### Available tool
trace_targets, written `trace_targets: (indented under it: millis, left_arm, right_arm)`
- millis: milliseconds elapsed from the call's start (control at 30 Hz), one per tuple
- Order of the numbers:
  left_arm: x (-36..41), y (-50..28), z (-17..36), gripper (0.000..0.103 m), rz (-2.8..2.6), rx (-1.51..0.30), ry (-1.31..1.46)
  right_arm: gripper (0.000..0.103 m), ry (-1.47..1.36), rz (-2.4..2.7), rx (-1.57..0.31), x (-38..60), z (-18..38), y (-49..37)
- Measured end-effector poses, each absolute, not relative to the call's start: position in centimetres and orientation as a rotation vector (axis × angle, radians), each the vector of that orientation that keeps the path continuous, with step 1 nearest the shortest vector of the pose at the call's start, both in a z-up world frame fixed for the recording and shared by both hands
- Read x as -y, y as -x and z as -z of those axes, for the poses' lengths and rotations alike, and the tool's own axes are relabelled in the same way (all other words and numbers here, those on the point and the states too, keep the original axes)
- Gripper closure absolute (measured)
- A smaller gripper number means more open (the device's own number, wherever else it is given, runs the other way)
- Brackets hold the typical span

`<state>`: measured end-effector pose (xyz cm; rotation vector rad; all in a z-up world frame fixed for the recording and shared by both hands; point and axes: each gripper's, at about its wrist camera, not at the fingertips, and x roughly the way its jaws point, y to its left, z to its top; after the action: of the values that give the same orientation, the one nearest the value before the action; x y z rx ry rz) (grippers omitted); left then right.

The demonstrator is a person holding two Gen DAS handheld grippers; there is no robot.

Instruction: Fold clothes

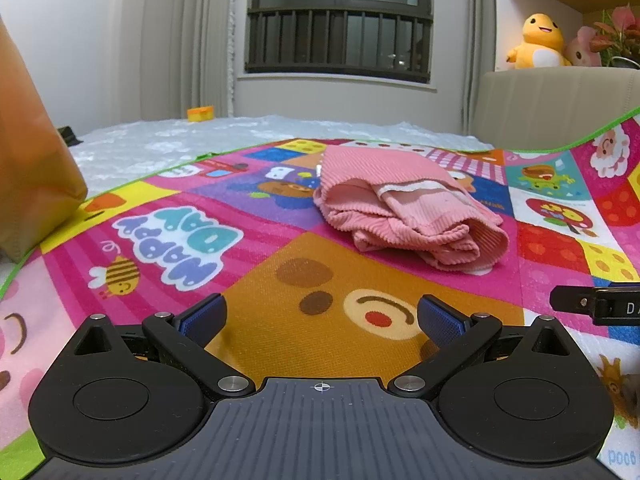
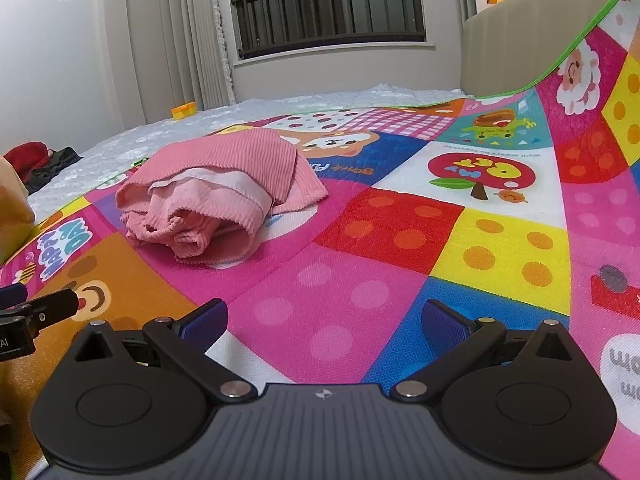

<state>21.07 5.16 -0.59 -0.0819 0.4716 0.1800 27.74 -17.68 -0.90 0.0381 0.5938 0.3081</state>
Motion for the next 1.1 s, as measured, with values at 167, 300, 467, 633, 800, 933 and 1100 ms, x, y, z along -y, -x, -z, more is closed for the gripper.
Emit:
trace_targets:
  millis: [167,300,467,633,800,933,1100]
  left_arm:
    - [-5.14,-21.04,0.60,0.000,-0.181,-0.471,0.082]
    - [-5.11,-20.99,0.60,0.000,-0.181,-0.470,0.083]
    - [-5.16,-20.95,0.59,0.000,-0.182,-0.467,0.085]
    - [-5.23,-20.90,0.58,0.000,-0.182,-0.465,0.086]
    - [-5.27,-20.92,0.56,0.000,-0.182,-0.465,0.088]
    - [-5.31,-20.92,0.55,0.000,-0.182,-0.464,0.088]
    - [-5.24,-20.90,0.58,0.000,-0.184,-0.462,0.088]
  right_arm:
    - [0.000,-0.044,-0.309,-0.595,17.70,0.90,-27.76]
    - [0.000,-0.046,-0.309,-0.596,17.72,0.89,-27.79]
    - [0.000,-0.049,-0.311,-0.596,17.83,0.92,-27.83]
    - [0.000,-0.053,-0.312,-0.597,17.91,0.93,-27.85]
    - [0.000,-0.058,-0.313,-0.598,17.97,0.93,-27.92]
    - [0.000,-0.063,-0.315,-0.599,18.02,0.97,-27.95]
    - [0.000,-0.064,-0.316,-0.599,18.05,0.98,-27.95]
